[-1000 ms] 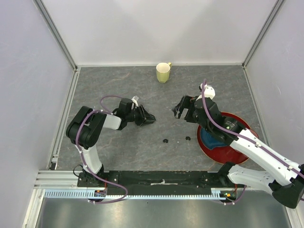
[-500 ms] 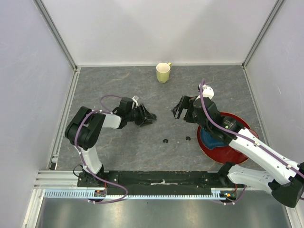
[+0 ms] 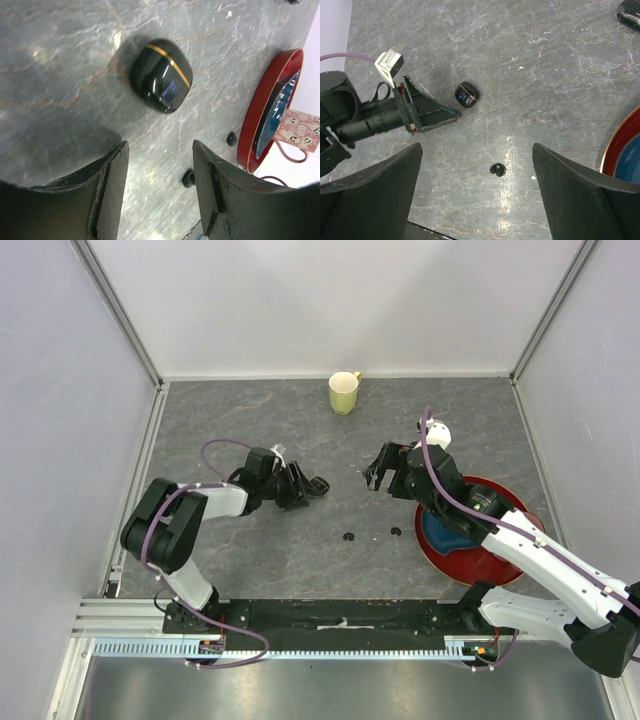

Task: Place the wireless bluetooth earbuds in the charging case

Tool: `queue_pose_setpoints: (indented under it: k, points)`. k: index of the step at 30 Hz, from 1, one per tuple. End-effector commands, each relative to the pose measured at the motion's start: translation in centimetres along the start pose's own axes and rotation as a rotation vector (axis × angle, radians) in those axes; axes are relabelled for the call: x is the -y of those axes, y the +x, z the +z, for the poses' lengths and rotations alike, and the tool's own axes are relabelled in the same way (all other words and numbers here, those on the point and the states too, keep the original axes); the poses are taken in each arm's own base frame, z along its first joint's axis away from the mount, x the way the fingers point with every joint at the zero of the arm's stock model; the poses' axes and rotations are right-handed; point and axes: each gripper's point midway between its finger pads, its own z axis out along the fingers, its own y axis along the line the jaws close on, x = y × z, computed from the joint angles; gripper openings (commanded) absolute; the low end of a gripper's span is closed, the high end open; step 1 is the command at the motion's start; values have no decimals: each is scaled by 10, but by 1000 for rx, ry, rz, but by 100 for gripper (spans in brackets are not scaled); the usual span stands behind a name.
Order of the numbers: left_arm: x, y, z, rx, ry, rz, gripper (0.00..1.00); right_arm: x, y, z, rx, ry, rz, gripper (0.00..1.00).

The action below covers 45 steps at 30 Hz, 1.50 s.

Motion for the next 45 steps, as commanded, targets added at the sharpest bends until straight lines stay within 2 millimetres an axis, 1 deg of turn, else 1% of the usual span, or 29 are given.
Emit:
queue_pose_setpoints:
  k: [1, 3, 6, 7, 9, 10, 13, 14, 16, 17, 18, 19, 21, 22, 24, 26, 27, 31, 34, 35, 37, 38, 39, 40, 41, 42, 43, 44, 45]
  points:
    - [-4, 3, -24, 38, -42, 88, 61, 10, -6, -2, 28, 32, -19, 98]
    - [7, 0, -38, 65, -20, 123, 61, 16, -8, -1, 38, 56, -23, 98]
    - [7, 2, -52, 87, -36, 162, 61, 28, -5, 2, 37, 91, -31, 98]
    - [13, 0, -61, 112, -25, 182, 61, 31, -5, 3, 37, 101, -34, 98]
    - [12, 1, -70, 125, -33, 211, 62, 37, -4, 5, 34, 115, -32, 98]
    - [20, 0, -79, 152, -9, 236, 62, 42, -5, 6, 33, 127, -29, 98]
    - [23, -3, -94, 202, -11, 277, 64, 54, -8, 10, 39, 163, -39, 98]
    - [33, -7, -105, 242, 16, 304, 65, 58, -9, 11, 40, 176, -61, 98]
    - [31, -6, -114, 262, -4, 325, 67, 68, -14, 14, 52, 211, -93, 98]
    - [39, -10, -124, 297, 16, 348, 68, 76, -20, 14, 73, 250, -155, 98]
    - [40, -11, -128, 312, 15, 375, 69, 80, -23, 16, 90, 267, -178, 98]
    - [42, -12, -133, 325, 17, 387, 75, 85, -27, 16, 104, 287, -210, 98]
    - [49, -14, -144, 364, 34, 422, 78, 92, -35, 18, 140, 308, -298, 98]
    - [51, -14, -147, 371, 40, 435, 82, 94, -38, 18, 159, 315, -318, 98]
    - [57, -14, -155, 395, 62, 490, 84, 101, -46, 18, 229, 332, -374, 98]
    - [63, -11, -161, 400, 92, 534, 86, 104, -55, 14, 294, 338, -407, 98]
    - [68, -12, -170, 434, 104, 548, 86, 106, -59, 15, 339, 343, -414, 98]
    - [71, -15, -186, 537, 130, 577, 88, 105, -74, 18, 358, 351, -546, 98]
    - [67, -15, -191, 559, 117, 591, 89, 103, -78, 35, 290, 334, -685, 98]
    - [66, -15, -191, 558, 110, 587, 89, 106, -72, 48, 240, 316, -731, 98]
    - [60, -11, -188, 520, 85, 579, 92, 125, -83, 56, 213, 336, -703, 98]
    - [56, -9, -184, 494, 67, 561, 92, 123, -78, 69, 179, 266, -668, 98]
    - [59, -7, -183, 474, 85, 566, 92, 141, -92, 72, 183, 272, -614, 98]
    - [60, -5, -180, 454, 89, 565, 92, 142, -94, 77, 173, 233, -584, 98]
    - [59, -3, -178, 438, 88, 563, 92, 146, -88, 89, 134, 186, -567, 98]
    - [60, -3, -177, 428, 93, 562, 92, 157, -98, 91, 135, 200, -567, 98]
    - [60, -2, -176, 423, 94, 562, 92, 163, -99, 95, 125, 212, -574, 98]
    - [61, -2, -176, 423, 100, 565, 92, 176, -95, 105, 90, 243, -577, 98]
    - [61, -1, -175, 421, 107, 564, 92, 186, -103, 107, 89, 262, -611, 98]
